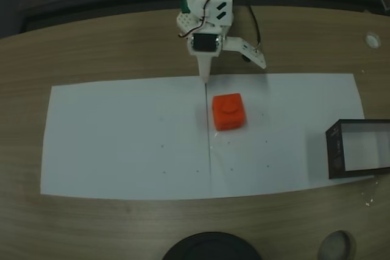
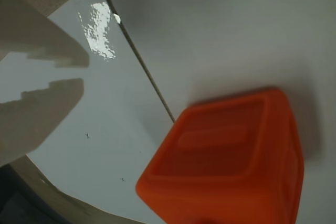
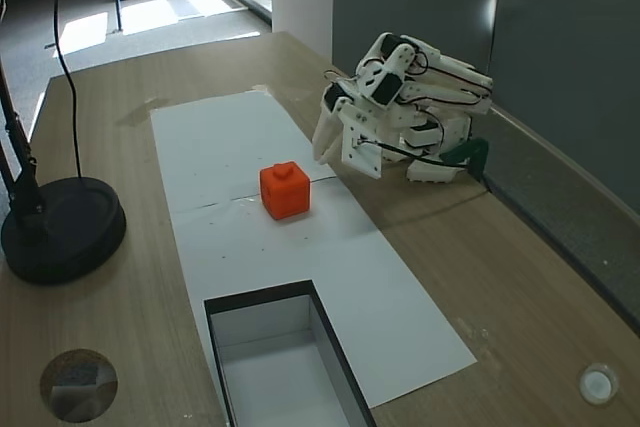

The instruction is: Grab a orange square and put it in the box.

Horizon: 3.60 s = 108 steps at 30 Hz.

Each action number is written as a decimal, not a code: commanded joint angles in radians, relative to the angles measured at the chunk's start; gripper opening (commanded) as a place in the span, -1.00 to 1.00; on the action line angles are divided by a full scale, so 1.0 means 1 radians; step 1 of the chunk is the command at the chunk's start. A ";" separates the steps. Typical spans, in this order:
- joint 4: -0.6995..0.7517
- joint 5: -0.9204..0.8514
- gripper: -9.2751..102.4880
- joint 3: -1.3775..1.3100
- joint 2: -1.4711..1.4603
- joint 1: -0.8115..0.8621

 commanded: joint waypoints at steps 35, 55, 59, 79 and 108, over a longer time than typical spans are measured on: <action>-0.235 0.011 -0.36 -0.267 0.021 -0.120; -0.035 -0.054 -0.19 -0.891 -1.072 -0.330; -0.043 -0.054 -0.20 -0.905 -1.209 -0.278; -0.179 -0.052 -0.20 -0.876 -1.509 -0.258; -0.184 -0.290 -0.71 -1.904 -1.677 -0.652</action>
